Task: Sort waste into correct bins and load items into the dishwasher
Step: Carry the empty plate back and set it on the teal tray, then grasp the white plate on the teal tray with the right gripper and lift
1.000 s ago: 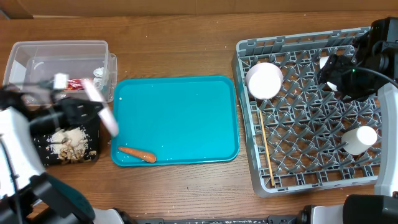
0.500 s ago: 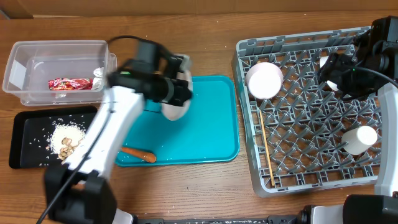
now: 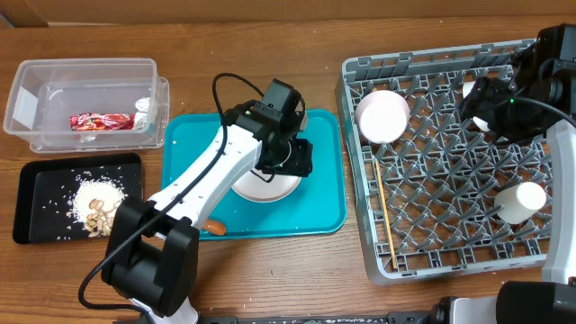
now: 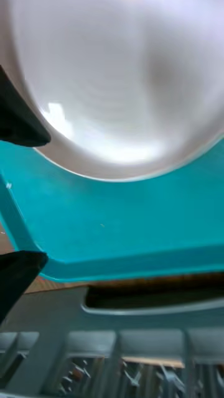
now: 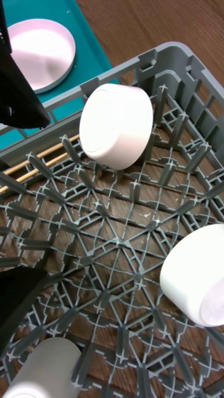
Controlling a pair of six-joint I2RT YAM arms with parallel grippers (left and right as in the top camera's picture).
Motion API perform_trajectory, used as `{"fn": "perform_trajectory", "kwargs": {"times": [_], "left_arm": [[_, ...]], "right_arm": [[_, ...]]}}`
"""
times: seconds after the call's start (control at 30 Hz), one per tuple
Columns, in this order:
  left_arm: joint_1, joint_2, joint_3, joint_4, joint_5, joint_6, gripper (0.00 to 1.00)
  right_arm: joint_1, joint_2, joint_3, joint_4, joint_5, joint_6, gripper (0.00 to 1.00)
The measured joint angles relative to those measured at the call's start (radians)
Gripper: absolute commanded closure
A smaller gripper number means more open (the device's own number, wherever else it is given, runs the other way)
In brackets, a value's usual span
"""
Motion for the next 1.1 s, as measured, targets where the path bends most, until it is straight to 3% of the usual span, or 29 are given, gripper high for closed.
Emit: {"fn": "perform_trajectory", "kwargs": {"times": [0.2,0.37,0.63,0.87,1.1], "left_arm": [[0.058,-0.032,0.073,-0.163,-0.079,-0.017,0.38],[0.228,-0.171,0.146,-0.260,-0.187,-0.048,0.27],[0.597,-0.306,0.165,-0.365,-0.244,-0.114,0.15],[0.802,-0.305,0.165,-0.400,-0.258,-0.122,0.09],[0.823,-0.305,0.165,-0.388,-0.271,-0.118,0.07]], "right_arm": [[0.000,0.000,0.000,0.028,-0.037,-0.019,0.20],[0.052,0.000,0.000,0.096,-0.187,-0.058,0.19],[0.448,0.023,0.000,0.238,-0.167,-0.111,0.13],[0.644,0.187,0.000,0.286,-0.102,-0.070,0.17],[0.682,0.448,-0.002,0.306,-0.084,0.056,0.27]]}}
